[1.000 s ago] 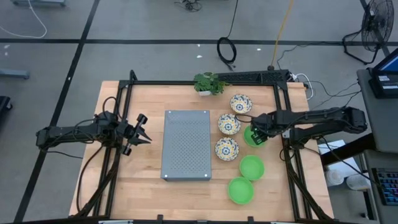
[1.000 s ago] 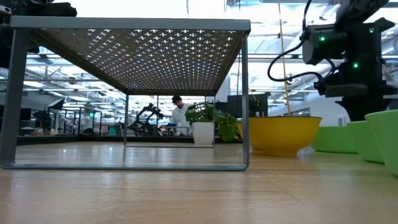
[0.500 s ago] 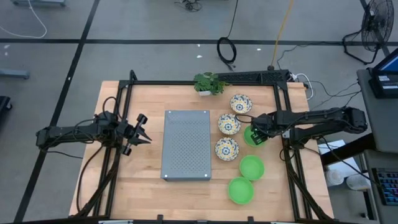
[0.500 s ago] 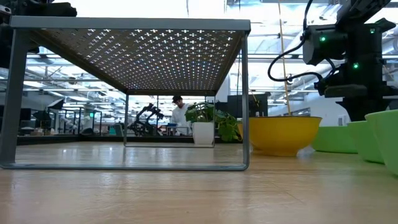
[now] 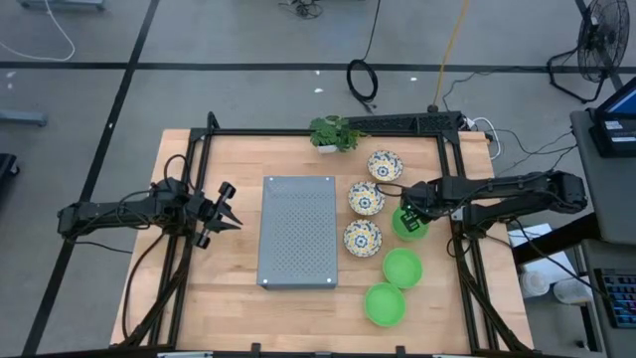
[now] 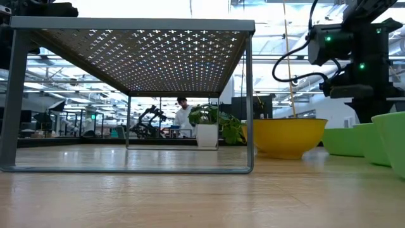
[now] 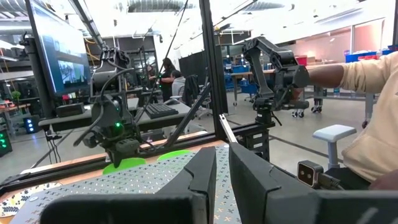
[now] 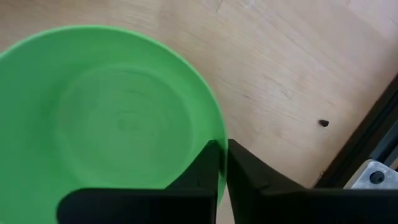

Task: Pick & Place Mini bowls
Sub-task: Put the top green bowl on the shelf

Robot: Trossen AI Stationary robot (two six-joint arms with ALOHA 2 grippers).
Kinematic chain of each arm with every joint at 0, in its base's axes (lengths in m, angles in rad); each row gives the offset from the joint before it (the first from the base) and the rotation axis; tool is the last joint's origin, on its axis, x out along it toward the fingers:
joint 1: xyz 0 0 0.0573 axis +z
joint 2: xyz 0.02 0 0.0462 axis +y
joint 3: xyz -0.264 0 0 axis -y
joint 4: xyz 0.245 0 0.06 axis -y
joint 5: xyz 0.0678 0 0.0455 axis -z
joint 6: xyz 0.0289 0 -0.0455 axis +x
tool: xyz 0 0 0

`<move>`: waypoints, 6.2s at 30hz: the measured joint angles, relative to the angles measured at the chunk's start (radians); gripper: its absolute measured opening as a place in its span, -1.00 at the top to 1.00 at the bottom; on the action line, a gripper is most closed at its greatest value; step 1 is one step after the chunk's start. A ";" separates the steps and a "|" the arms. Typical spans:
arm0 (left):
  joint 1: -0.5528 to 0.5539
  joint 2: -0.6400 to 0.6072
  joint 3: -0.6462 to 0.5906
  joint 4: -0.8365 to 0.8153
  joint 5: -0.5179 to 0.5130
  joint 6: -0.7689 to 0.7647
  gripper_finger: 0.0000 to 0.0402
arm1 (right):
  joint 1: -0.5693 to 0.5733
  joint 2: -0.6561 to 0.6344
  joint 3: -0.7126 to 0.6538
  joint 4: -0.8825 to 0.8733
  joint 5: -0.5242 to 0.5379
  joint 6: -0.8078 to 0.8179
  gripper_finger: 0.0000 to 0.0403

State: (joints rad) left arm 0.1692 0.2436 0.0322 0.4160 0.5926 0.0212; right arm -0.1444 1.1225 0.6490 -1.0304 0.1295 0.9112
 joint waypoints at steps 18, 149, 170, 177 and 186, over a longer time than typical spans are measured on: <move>0.000 0.000 0.000 0.000 0.000 0.000 0.75 | 0.051 -0.181 0.013 0.092 0.181 -0.114 1.00; -0.499 0.885 1.159 -0.314 -1.898 0.655 0.98 | 0.263 0.084 0.113 1.899 0.842 -1.622 -0.18; -0.277 1.323 1.565 -1.740 -0.515 -0.271 0.99 | 0.262 0.084 0.113 1.867 0.838 -1.577 -0.14; -0.261 1.480 1.566 -1.782 -0.430 -0.254 0.97 | 0.262 0.084 0.112 1.851 0.841 -1.578 -0.13; -0.248 1.493 1.566 -1.793 -0.368 -0.259 0.95 | 0.262 0.084 0.112 1.848 0.842 -1.579 -0.13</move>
State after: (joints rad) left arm -0.0789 1.7367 1.5978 -1.3769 0.2249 -0.2382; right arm 0.1177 1.2068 0.7612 0.8181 0.9718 -0.6683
